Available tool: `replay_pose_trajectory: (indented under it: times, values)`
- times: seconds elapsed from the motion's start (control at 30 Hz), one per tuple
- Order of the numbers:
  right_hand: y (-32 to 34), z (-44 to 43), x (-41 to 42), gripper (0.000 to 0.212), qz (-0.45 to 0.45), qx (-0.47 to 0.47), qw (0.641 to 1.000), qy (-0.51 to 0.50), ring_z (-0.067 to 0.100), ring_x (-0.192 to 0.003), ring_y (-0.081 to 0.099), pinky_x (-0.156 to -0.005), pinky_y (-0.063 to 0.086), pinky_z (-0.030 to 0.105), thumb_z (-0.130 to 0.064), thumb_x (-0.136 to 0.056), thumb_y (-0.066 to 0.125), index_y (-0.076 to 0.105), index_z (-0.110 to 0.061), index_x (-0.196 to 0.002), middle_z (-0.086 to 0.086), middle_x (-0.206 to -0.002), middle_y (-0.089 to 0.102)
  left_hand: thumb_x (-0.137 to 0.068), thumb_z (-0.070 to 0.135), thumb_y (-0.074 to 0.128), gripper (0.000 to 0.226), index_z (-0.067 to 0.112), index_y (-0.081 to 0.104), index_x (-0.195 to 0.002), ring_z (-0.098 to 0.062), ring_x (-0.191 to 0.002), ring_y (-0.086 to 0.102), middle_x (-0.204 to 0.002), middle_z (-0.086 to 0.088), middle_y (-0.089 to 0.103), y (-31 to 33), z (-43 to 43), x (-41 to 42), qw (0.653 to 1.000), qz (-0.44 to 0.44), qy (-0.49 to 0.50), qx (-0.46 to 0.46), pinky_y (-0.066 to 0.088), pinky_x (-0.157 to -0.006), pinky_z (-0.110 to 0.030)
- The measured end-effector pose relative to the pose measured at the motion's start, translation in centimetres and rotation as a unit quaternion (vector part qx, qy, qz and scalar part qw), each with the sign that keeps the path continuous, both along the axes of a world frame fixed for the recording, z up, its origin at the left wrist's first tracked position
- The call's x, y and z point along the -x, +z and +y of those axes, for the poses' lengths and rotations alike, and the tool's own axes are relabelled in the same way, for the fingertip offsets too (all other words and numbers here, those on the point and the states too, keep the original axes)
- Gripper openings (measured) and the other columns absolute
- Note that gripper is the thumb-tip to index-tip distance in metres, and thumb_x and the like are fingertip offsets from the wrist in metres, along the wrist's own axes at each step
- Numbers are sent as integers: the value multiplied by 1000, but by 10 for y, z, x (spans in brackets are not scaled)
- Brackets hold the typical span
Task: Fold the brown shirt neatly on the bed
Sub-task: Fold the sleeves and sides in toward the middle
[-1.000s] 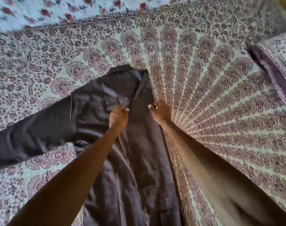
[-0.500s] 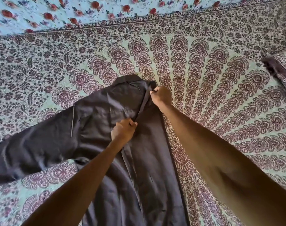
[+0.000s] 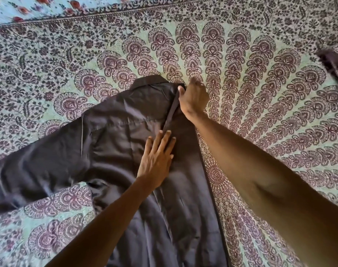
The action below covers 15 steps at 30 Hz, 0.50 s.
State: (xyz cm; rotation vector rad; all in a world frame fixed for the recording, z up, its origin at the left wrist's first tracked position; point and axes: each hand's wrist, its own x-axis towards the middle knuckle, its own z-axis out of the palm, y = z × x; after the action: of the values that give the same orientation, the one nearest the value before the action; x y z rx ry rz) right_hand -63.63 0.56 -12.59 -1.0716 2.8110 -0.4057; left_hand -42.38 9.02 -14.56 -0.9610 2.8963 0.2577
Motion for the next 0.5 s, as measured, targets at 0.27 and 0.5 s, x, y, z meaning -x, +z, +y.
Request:
replay_pose_trajectory:
  times: [0.27,0.5]
  values:
    - [-1,161,-80,33,3,89,989,118,22,-115,50,-92,45,37,-25,-97,46,55,-16,-128,5,-130,54,-99,37,35,63,11,16,-153,-24,-149,9,-161,-9,9,1,65,-42,999,-10,1,-50,18,-119,-48]
    - [-25,323,-138,67,-44,-169,967,185,31,-150,-2,-117,16,57,-54,-100,24,12,-18,-155,8,-163,-4,-98,42,33,65,12,15,-153,-27,-149,6,-161,-12,6,-1,110,-76,996,-31,30,-80,12,-121,-46]
